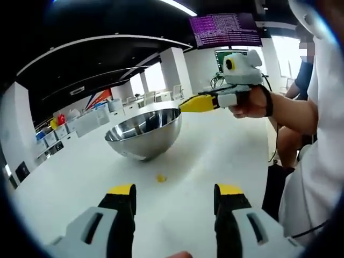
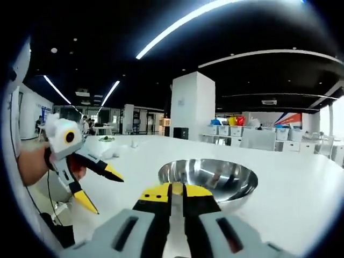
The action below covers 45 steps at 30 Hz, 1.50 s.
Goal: Pick up the QQ candy scattered on the table and place it into the stainless steel bowl on the table
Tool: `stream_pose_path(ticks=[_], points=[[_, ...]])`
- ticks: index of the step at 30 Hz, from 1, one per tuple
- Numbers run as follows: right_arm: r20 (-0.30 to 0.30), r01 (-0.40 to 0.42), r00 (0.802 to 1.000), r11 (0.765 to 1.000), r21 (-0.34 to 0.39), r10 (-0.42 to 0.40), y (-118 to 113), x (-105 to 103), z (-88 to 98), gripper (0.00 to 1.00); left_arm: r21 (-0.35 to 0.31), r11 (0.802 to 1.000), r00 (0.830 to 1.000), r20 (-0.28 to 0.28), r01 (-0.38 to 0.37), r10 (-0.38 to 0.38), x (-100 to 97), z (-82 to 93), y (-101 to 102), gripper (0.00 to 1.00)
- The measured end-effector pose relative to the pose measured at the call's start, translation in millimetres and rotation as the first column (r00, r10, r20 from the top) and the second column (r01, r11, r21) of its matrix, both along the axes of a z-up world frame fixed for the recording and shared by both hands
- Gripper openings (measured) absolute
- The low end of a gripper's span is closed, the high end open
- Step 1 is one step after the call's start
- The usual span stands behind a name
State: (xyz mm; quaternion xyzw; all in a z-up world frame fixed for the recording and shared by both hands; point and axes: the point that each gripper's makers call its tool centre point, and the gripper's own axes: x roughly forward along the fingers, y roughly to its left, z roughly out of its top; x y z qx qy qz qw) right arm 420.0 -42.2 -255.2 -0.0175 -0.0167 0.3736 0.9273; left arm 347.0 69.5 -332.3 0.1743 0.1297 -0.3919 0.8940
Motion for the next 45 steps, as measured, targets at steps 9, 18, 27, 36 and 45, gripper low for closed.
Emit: stream_pose_path(ticks=[9,18,27,36,45], points=[[0.058,0.069,0.996,0.997,-0.035,-0.067,-11.6,28.3,17.3,0.09,0.007,1.000,1.000,-0.019,0.001,-0.001,-4.3,-4.8,1.1,0.59],[0.046,0.150,0.988,0.986,-0.068,-0.147,-19.4,63.4,13.2,0.09,0.010,1.000,1.000,-0.027,-0.002,0.002,-5.9,-7.0,1.8,0.60],[0.039,0.145,0.989,0.985,-0.088,-0.142,-11.5,85.3,13.1,0.09,0.006,1.000,1.000,-0.026,-0.006,0.006,-5.9,-8.3,2.5,0.59],[-0.021,0.144,0.989,0.983,-0.111,-0.147,-10.9,96.7,-4.5,0.10,0.004,1.000,0.999,-0.031,-0.023,0.023,-6.5,-10.5,8.9,0.59],[-0.010,0.098,0.995,0.986,-0.133,-0.100,-1.7,85.4,-4.8,0.18,-0.001,1.000,0.999,-0.026,-0.027,0.027,-6.1,-8.6,10.0,0.60]])
